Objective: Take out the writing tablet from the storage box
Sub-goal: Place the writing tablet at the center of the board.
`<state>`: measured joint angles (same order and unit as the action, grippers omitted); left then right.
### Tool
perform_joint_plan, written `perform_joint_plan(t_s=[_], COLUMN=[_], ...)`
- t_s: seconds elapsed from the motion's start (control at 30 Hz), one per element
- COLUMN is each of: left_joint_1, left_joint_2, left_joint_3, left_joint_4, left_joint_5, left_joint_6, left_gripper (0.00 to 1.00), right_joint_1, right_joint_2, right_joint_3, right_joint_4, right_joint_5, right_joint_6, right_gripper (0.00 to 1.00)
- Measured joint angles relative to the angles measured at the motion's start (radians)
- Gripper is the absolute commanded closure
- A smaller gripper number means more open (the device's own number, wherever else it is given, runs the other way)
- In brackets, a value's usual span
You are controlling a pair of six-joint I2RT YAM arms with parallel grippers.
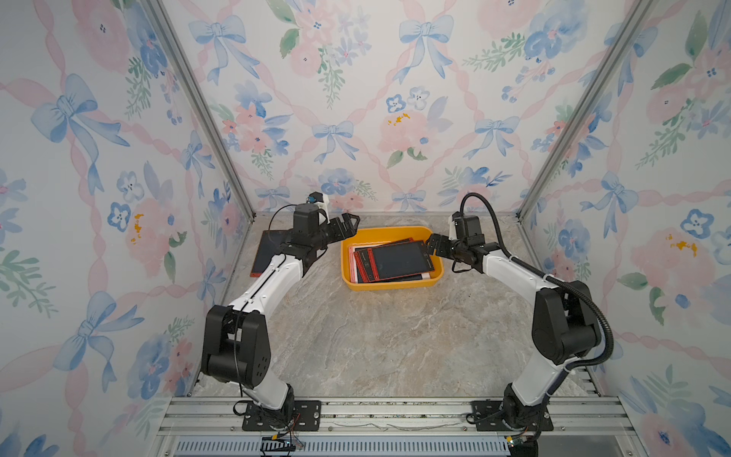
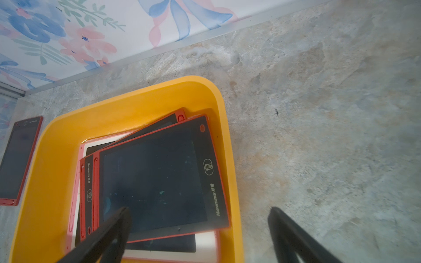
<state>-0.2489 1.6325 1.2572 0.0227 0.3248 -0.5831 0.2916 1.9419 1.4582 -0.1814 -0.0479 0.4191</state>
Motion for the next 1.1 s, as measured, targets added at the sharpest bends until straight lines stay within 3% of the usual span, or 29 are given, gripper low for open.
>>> perform_joint_plan(t_s=[0.33, 0.8, 1.1], left_joint_1=[-0.133, -0.165, -0.166], left_joint_2=[0.229, 0.401, 0.423], left_joint_3=[0.078, 0.163, 0.187], left_joint_4=[-0.148, -0.199, -0.204], left_joint_5=[0.032, 0.012, -0.009], left_joint_6=[0.049, 0.049, 0.049], left_gripper=[0.02, 0.02, 0.02], right_joint_1=[0.020, 0.046, 0.046], right_joint_2=[0.040, 0.101, 0.103], right_joint_3=[0.028, 0.063, 0.070], right_joint_4=[-0.046, -0.070, -0.071], right_joint_5=[0.019, 0.015, 0.013], right_joint_6=[0.000, 0.001, 0.005], right_gripper=[0.03, 0.03, 0.03])
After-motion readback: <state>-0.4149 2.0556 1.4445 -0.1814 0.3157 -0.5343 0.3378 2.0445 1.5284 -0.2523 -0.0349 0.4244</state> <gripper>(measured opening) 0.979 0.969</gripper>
